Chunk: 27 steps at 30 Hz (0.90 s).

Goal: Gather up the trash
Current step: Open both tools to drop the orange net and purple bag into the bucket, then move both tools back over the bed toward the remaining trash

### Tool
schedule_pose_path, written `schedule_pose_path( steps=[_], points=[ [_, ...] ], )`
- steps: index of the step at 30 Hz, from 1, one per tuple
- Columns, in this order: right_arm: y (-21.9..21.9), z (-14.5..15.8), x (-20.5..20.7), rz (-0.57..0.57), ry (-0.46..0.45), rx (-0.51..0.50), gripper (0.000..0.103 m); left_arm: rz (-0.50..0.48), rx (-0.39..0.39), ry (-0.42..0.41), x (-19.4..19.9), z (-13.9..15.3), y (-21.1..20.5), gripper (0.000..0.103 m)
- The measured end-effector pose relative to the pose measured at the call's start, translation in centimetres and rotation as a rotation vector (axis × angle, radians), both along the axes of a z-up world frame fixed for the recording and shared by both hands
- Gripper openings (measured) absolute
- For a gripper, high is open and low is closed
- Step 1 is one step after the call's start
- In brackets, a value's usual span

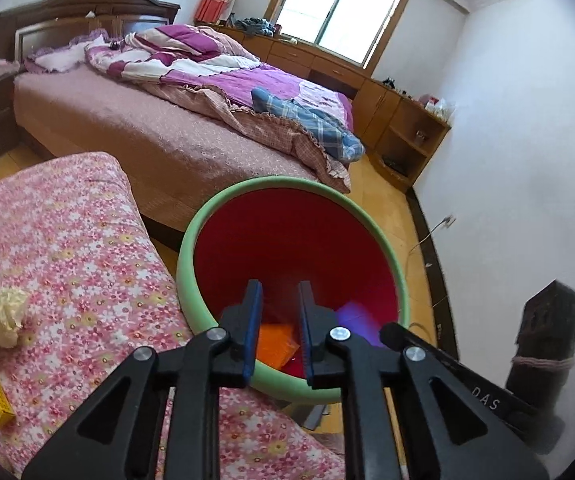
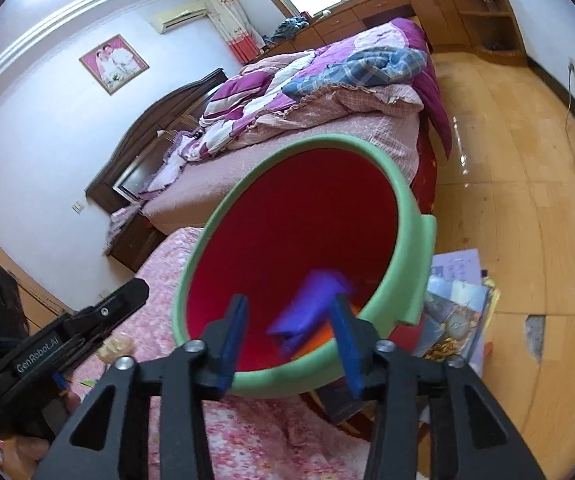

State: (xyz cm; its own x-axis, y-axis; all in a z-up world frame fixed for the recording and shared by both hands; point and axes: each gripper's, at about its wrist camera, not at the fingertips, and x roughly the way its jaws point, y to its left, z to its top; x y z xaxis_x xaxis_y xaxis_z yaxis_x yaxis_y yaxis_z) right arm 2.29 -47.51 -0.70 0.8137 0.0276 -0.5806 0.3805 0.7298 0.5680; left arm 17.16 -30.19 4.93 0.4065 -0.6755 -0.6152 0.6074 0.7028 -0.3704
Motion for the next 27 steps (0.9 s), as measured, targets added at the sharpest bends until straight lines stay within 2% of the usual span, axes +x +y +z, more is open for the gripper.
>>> schedule_pose_path(
  steps=[4, 9, 16, 27],
  points=[
    [0.3, 0.4, -0.2, -0.001, -0.014, 0.007, 0.052, 0.040, 0.005, 0.008, 0.1, 0.6, 1.2, 0.016],
    [0.7, 0.7, -0.8, -0.005, -0.030, 0.011, 0.055, 0.105, 0.023, -0.017, -0.6, 1.7, 3.3, 0.028],
    [2.0, 1.4, -1.3, 0.028, -0.036, 0.017, 0.059, 0.162, 0.025, 0.023, -1.5, 2.2, 6.9, 0.028],
    [5.9, 3.3, -2.1, 0.114, -0.068, -0.006, 0.060, 0.256, 0.074, 0.026, -4.3, 3.0, 12.4, 0.028]
  ],
)
